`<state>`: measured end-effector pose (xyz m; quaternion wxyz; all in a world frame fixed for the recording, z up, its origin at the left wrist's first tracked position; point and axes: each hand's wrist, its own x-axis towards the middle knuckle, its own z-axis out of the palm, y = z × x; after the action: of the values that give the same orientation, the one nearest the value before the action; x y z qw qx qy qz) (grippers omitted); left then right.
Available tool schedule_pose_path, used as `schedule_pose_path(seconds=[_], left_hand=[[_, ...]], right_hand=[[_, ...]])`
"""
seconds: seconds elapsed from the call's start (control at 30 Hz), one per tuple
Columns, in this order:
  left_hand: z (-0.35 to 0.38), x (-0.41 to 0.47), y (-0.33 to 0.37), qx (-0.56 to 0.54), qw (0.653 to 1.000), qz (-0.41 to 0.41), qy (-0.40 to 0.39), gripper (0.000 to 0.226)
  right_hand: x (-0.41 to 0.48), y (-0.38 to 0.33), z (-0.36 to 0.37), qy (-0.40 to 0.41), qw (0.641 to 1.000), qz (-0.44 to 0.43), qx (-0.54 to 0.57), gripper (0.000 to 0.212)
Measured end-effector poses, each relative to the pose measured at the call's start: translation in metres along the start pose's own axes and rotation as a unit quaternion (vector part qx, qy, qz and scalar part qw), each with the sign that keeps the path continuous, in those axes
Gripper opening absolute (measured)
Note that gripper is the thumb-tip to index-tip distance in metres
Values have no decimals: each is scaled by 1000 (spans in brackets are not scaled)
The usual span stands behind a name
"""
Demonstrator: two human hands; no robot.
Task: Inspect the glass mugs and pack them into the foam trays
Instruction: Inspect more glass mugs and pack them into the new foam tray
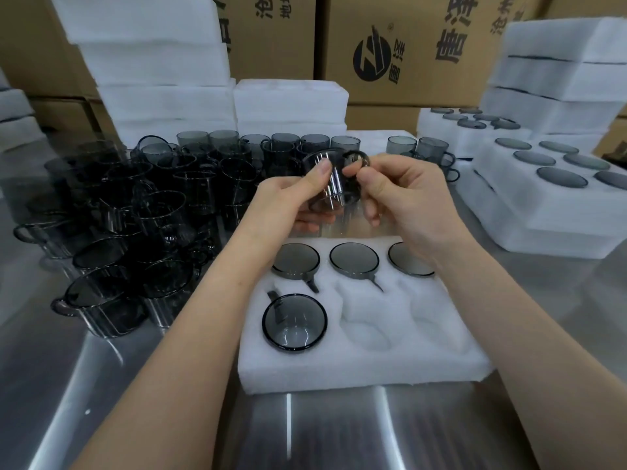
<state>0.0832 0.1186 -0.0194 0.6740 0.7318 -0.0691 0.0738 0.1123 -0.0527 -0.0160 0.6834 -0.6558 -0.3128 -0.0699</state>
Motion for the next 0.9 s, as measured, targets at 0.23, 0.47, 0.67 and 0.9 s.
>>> schedule_pose_path(seconds=[0.23, 0.47, 0.67, 0.9], left_hand=[[3, -2, -2, 14, 1000, 17, -9, 38], [6, -5, -3, 52, 995, 80, -19, 15], [8, -5, 1, 9, 997, 72, -15, 19], [6, -6, 4, 91, 993, 67, -25, 47]], right_hand=[[3, 3, 2, 22, 997, 60, 41, 35], [6, 6, -1, 37, 988, 143, 41, 55], [6, 3, -2, 71, 979, 139, 134, 25], [2, 1, 5, -39, 976, 153, 148, 35]])
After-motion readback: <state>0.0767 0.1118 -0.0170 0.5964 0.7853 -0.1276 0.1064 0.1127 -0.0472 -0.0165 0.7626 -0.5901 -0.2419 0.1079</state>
